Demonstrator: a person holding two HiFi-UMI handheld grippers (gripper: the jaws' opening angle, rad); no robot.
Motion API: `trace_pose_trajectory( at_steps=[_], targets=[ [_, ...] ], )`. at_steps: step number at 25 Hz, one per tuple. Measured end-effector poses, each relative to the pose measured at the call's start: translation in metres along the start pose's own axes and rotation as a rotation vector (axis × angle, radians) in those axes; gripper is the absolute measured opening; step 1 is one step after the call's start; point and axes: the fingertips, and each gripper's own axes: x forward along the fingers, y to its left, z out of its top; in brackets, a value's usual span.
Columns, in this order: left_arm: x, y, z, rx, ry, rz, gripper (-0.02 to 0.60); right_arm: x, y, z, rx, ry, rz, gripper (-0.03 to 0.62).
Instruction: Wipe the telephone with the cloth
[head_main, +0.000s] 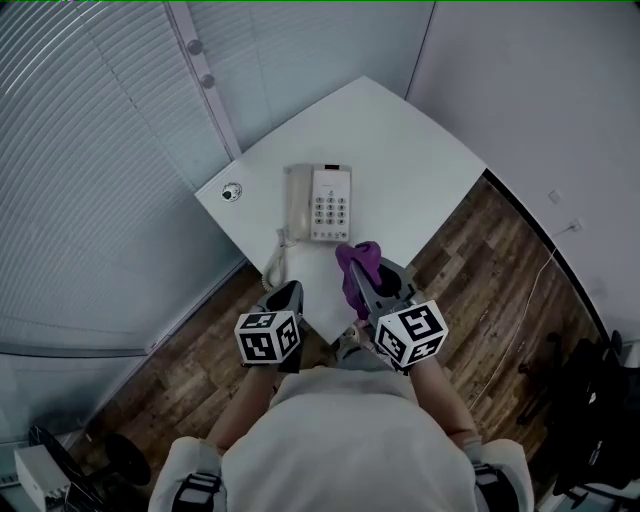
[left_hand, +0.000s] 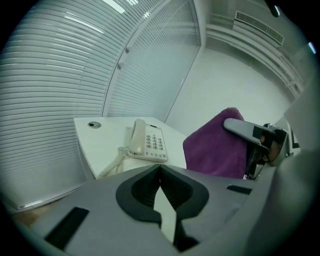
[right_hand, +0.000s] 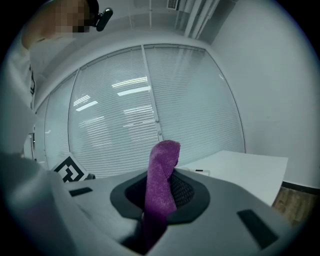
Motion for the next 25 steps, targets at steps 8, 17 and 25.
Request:
trace_pose_trajectory(
  at_steps=[8,17,25],
  targets=[
    [0.027,0.001,0.029,-0.053,-0.031,0.060,0.020,0.039,-0.026,0.021,-0.026,0.031,0.098,0.060],
    [0.049,0.000,0.044,-0.083,-0.047,0.102,0.021,0.080,-0.053,0.036,-0.048,0.030,0.141,0.059],
    [0.060,0.006,0.056,-0.107,-0.064,0.138,0.020,0.126,-0.075,0.046,-0.072,0.045,0.170,0.060]
  ],
)
